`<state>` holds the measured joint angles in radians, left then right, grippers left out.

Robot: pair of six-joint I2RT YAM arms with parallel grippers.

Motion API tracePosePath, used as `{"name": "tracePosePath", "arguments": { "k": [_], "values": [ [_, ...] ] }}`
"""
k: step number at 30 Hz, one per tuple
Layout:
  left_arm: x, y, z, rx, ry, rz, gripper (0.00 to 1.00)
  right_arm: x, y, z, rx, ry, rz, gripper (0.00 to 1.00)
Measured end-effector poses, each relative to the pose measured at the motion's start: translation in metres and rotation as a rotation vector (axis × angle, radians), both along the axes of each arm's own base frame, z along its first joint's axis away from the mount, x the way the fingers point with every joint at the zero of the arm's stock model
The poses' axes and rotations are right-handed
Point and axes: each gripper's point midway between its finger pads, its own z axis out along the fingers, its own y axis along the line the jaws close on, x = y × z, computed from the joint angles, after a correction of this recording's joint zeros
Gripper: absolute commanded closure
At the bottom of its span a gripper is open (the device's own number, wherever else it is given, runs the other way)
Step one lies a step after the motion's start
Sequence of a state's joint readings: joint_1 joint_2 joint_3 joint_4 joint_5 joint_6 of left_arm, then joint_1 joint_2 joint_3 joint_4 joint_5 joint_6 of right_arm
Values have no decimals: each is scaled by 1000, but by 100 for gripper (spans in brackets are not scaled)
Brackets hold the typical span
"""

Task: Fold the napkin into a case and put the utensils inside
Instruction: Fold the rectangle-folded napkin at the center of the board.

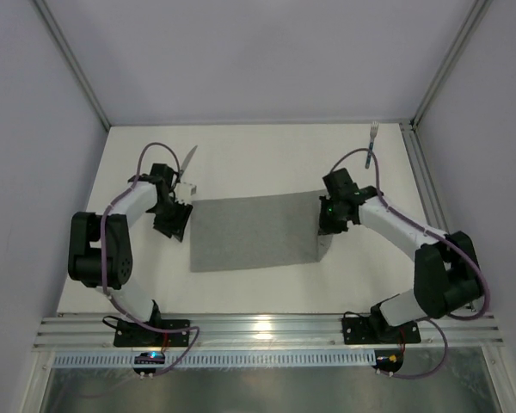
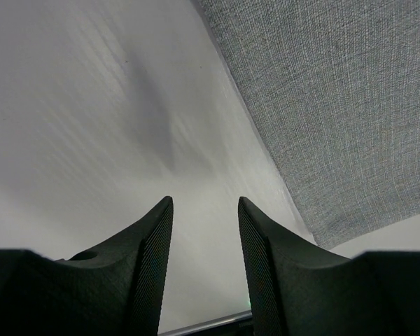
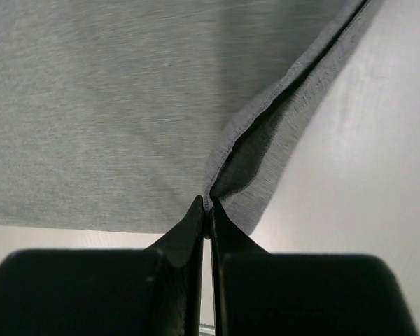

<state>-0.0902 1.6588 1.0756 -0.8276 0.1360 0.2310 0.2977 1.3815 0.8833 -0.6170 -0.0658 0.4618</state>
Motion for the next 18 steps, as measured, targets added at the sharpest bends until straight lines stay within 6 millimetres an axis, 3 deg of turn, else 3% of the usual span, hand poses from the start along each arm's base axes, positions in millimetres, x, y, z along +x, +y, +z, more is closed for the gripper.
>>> {"name": "tracePosePath", "arguments": {
  "k": [4, 11, 13, 18],
  "values": [
    [-4, -4, -10, -17, 43, 9, 57, 2, 61, -4, -83, 33, 204, 97],
    [-6, -7, -17, -36, 75, 11, 63, 13, 197, 9, -117, -45, 500, 97],
    [-7, -8, -20, -39, 85, 11, 64, 7, 236, 9, -110, -65, 576, 97],
    [-8, -7, -24, -58, 101, 25, 69, -19, 305, 3, -71, -100, 730, 97]
  ]
}}
